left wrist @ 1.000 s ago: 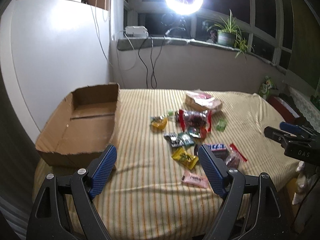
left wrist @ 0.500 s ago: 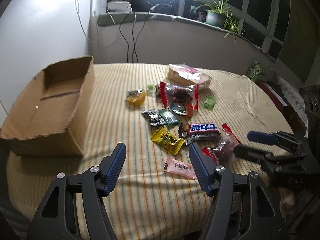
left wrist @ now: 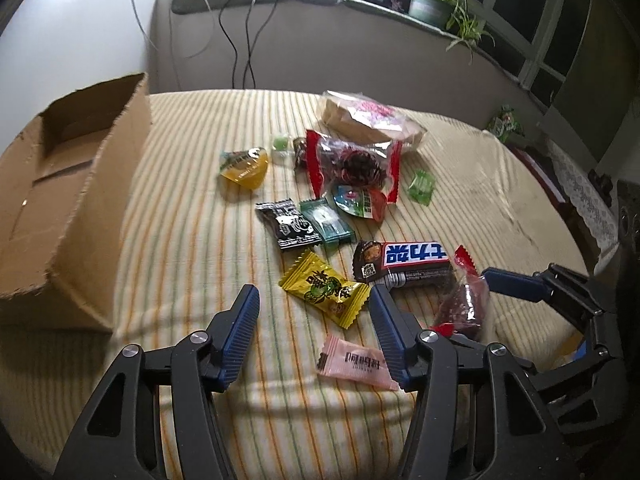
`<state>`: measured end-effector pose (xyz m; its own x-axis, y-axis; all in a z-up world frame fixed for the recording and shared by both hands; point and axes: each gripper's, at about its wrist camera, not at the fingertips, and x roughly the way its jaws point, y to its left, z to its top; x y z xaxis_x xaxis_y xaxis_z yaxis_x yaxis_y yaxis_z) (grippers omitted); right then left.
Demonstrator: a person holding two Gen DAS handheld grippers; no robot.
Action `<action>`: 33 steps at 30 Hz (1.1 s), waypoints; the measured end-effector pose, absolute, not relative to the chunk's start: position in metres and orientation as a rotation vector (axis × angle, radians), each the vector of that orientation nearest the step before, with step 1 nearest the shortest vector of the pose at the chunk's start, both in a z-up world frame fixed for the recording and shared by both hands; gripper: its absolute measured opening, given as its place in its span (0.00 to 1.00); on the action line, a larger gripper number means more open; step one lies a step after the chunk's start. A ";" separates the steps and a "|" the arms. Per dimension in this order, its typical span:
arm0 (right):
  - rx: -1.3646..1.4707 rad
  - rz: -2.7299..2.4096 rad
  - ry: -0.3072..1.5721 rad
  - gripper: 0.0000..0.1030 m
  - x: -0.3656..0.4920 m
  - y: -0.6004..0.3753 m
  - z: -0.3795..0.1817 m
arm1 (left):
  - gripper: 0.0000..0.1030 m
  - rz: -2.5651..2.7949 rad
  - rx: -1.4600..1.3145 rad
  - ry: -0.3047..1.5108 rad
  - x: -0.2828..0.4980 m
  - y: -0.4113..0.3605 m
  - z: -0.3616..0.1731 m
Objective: Organize snacks
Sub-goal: 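Grasp the yellow-green candy packet with the left tool while the right tool grasps the clear bag of dark treats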
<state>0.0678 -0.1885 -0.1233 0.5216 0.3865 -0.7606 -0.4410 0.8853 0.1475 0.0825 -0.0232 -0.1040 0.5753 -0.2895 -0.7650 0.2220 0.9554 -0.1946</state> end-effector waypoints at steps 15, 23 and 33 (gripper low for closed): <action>-0.031 0.523 0.923 0.72 0.081 -0.195 -0.131 | 0.42 -0.296 -0.003 0.902 0.091 -0.031 -0.111; -0.012 0.527 0.911 0.61 0.080 -0.198 -0.124 | 0.27 -0.287 -0.018 0.893 0.089 -0.026 -0.112; 0.040 0.512 0.904 0.51 0.075 -0.208 -0.119 | 0.20 -0.288 -0.054 0.876 0.081 -0.021 -0.110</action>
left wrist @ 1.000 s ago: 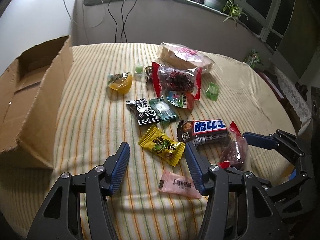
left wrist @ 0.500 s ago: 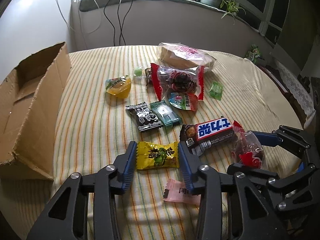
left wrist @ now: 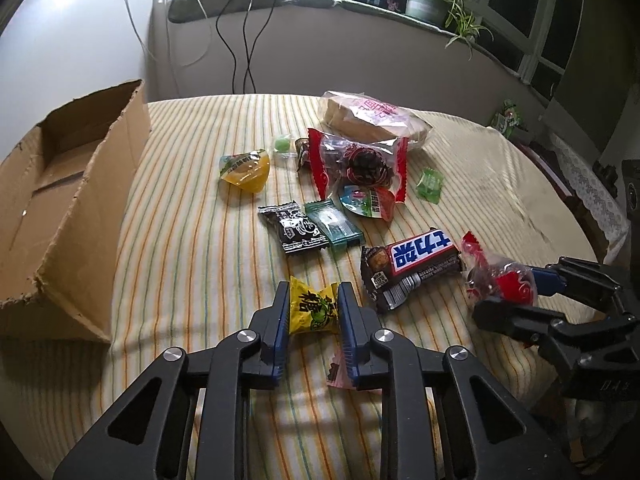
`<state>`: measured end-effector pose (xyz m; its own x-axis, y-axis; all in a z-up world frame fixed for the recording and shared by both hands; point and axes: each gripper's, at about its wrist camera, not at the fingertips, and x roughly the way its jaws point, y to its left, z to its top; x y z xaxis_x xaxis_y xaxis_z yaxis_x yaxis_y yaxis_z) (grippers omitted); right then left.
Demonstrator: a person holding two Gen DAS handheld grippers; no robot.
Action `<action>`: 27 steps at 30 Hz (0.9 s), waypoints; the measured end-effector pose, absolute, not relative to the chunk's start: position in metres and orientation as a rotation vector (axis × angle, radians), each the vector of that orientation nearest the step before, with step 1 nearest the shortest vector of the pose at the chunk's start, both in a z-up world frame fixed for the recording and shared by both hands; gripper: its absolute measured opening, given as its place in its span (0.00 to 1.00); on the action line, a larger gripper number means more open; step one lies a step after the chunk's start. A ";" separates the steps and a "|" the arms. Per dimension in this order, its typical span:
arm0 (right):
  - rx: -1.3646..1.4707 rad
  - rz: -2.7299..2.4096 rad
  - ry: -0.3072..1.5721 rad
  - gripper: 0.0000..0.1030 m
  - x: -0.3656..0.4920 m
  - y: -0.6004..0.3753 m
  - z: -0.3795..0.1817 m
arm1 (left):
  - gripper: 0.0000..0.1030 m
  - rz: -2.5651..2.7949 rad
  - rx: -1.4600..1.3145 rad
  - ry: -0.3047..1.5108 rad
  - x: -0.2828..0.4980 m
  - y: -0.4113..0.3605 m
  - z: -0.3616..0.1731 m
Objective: Organize snacks
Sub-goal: 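Grasp the yellow-green candy packet with the left tool while the right tool grasps the clear bag of dark treats, then carry both snacks over the cardboard box and open both tools to drop them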
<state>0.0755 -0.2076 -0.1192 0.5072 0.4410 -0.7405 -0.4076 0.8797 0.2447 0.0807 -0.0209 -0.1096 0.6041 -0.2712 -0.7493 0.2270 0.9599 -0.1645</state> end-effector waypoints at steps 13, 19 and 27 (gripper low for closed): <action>0.050 0.496 0.860 0.51 0.073 -0.216 -0.100 | 0.09 -0.298 -0.076 0.854 0.074 -0.017 -0.101; 0.028 0.518 0.824 0.51 0.076 -0.205 -0.084 | 0.09 -0.293 -0.085 0.804 0.071 -0.008 -0.080; -0.027 0.577 0.787 0.51 0.093 -0.170 -0.065 | 0.09 -0.241 -0.109 0.741 0.070 0.022 -0.056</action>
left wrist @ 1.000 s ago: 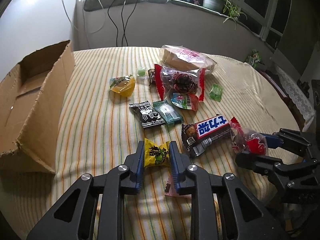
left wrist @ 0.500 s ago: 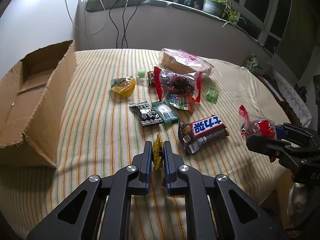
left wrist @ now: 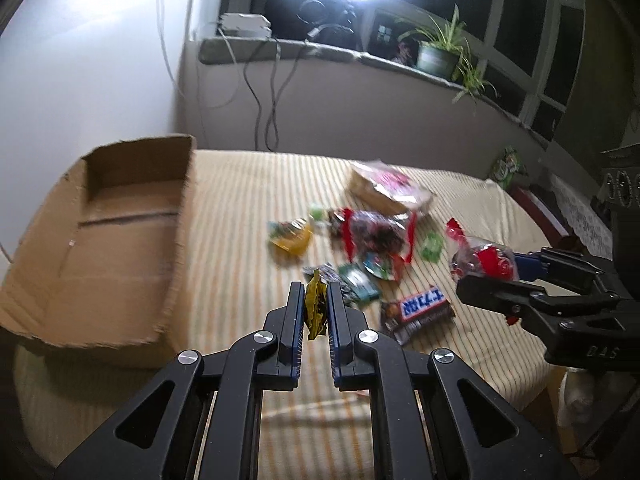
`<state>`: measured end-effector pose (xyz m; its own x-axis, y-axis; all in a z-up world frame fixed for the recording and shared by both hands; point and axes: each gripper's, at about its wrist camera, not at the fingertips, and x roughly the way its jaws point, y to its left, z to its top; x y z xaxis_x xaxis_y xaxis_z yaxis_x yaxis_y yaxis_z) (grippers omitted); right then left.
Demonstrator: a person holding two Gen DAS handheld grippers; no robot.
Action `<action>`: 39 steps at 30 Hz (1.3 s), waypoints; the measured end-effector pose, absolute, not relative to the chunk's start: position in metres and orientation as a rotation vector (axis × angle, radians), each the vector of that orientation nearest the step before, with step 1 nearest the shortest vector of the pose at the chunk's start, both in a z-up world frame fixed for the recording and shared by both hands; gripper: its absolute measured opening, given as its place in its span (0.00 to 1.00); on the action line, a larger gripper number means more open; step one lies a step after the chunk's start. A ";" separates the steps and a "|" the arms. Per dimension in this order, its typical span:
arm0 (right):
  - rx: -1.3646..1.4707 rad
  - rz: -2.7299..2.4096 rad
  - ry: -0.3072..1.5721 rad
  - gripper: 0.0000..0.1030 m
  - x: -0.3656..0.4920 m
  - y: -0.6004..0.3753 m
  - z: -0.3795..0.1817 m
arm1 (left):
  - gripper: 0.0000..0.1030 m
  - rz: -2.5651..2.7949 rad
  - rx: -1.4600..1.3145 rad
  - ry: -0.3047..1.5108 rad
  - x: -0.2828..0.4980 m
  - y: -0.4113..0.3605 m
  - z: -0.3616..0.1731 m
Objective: Organize snacks
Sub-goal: 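Carry both snacks over the cardboard box and open both tools to drop them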
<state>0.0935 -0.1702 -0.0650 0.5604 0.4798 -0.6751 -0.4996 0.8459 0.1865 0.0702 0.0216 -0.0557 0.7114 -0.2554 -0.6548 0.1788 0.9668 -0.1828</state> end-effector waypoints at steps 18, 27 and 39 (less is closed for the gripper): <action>-0.128 0.752 0.750 0.51 0.151 -0.039 -0.034 | 0.09 -0.028 -0.174 0.696 0.074 0.125 -0.050; -0.202 0.805 0.793 0.51 0.173 0.025 -0.050 | 0.09 0.025 -0.200 0.714 0.077 0.153 -0.061; -0.295 0.822 0.788 0.52 0.179 0.066 -0.059 | 0.09 0.033 -0.220 0.730 0.083 0.160 -0.067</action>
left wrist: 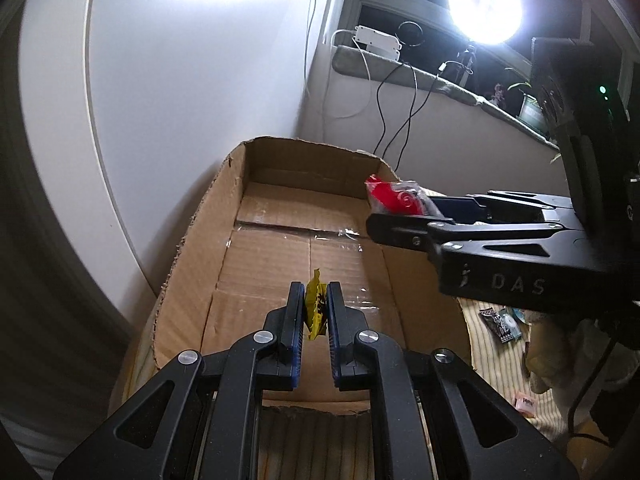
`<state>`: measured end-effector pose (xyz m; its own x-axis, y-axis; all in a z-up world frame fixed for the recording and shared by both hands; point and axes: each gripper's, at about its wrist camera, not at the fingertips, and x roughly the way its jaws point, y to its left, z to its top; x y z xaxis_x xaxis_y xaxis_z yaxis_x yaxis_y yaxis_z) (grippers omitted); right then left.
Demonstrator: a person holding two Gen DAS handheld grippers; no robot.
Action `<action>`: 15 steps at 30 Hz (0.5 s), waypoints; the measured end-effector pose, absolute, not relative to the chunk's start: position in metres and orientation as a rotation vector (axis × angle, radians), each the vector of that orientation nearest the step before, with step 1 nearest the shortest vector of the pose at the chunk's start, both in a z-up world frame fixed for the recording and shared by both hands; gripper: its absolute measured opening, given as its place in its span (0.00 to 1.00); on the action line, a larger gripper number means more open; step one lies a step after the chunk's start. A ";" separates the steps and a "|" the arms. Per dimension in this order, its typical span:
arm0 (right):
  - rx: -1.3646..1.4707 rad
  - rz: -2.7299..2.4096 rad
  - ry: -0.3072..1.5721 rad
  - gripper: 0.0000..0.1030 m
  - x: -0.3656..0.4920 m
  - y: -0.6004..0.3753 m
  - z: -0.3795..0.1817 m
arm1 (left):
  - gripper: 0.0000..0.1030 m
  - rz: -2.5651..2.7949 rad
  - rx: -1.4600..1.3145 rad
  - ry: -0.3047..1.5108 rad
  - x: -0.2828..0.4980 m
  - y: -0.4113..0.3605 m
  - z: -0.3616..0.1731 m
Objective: Organize snacks
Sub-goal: 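Carry both snacks over the cardboard box and open both tools to drop them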
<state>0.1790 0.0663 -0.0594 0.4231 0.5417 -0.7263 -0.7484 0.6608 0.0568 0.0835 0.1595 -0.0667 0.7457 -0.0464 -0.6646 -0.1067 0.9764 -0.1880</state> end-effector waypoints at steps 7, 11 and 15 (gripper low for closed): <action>-0.325 0.823 0.788 0.53 0.179 0.072 -0.061 | 0.26 0.049 -0.208 0.725 0.081 0.157 -0.063; -0.328 0.815 0.773 0.62 0.176 0.071 -0.058 | 0.32 0.061 -0.213 0.716 0.079 0.159 -0.060; -0.317 0.808 0.763 0.63 0.173 0.064 -0.053 | 0.32 0.064 -0.208 0.708 0.075 0.158 -0.057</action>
